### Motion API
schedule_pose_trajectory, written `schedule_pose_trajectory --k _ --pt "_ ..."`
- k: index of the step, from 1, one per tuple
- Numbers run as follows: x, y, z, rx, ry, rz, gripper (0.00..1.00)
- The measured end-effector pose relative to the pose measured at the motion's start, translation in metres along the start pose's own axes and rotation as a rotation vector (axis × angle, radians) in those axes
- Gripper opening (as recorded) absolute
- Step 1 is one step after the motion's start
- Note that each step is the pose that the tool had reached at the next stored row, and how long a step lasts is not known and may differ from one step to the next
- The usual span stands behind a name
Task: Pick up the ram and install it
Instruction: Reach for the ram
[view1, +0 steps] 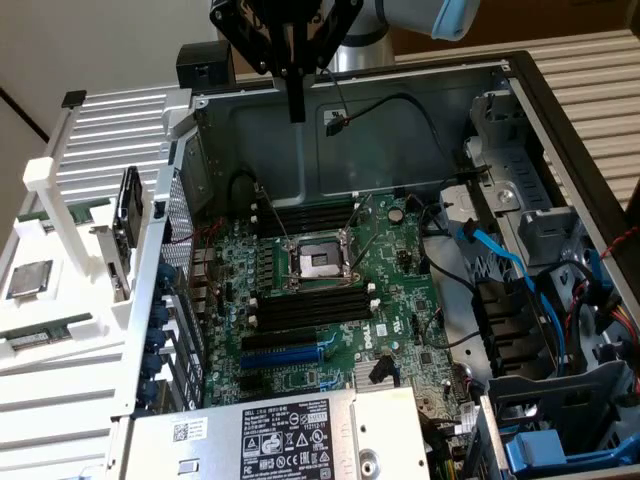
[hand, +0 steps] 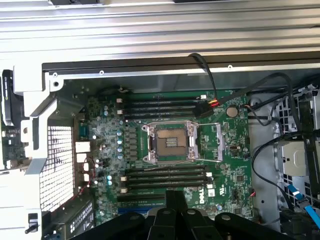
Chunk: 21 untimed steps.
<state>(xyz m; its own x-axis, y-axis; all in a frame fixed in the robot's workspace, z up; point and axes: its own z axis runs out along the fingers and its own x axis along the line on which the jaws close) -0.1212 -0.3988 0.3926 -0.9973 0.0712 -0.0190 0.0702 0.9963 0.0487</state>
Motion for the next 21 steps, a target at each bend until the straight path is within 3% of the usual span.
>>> schedule_pose_trajectory --k 7,14,21 --pt "0.002 -0.0001 -0.0001 0.0000 -0.0003 0.000 0.10" --pt "0.025 -0.0017 -0.0005 -0.0003 -0.0041 0.000 0.10" --pt "0.046 -0.0032 -0.0010 -0.0002 -0.0041 0.002 0.10"
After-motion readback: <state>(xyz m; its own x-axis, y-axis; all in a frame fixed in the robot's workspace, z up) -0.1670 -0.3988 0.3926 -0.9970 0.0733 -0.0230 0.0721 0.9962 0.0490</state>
